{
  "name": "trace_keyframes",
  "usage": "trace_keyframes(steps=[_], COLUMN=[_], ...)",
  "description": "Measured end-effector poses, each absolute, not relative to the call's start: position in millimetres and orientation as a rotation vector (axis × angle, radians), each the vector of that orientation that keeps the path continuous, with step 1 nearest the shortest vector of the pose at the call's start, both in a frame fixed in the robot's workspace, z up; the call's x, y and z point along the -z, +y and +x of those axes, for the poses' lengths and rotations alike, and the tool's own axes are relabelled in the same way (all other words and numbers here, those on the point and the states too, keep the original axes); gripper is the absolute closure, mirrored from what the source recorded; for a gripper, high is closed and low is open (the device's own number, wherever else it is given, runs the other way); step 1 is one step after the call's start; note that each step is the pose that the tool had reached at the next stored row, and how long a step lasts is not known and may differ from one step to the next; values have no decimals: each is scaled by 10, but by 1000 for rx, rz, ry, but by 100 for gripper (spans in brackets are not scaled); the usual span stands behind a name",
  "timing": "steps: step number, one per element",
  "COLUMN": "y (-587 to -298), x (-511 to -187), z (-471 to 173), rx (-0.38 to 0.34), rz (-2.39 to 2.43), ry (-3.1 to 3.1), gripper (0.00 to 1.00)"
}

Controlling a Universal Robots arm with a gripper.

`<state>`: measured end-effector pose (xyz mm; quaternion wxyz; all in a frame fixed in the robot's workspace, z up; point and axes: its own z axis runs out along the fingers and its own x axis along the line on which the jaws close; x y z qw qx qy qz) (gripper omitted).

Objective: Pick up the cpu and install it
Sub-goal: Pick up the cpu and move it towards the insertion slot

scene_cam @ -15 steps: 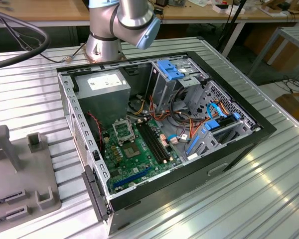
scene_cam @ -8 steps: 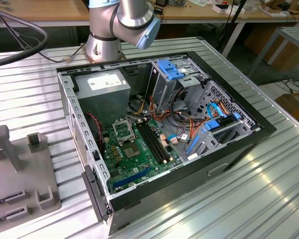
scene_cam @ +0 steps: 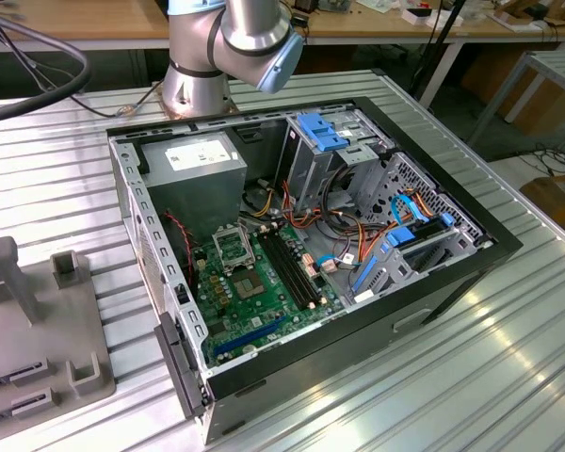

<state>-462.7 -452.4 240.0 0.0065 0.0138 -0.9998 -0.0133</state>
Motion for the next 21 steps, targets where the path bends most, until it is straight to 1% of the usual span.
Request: trace_keyframes(steps=[21], y=[-4524], x=[-2443], z=[-4627], rx=[42], rz=[43], ry=[-3128], gripper=[53])
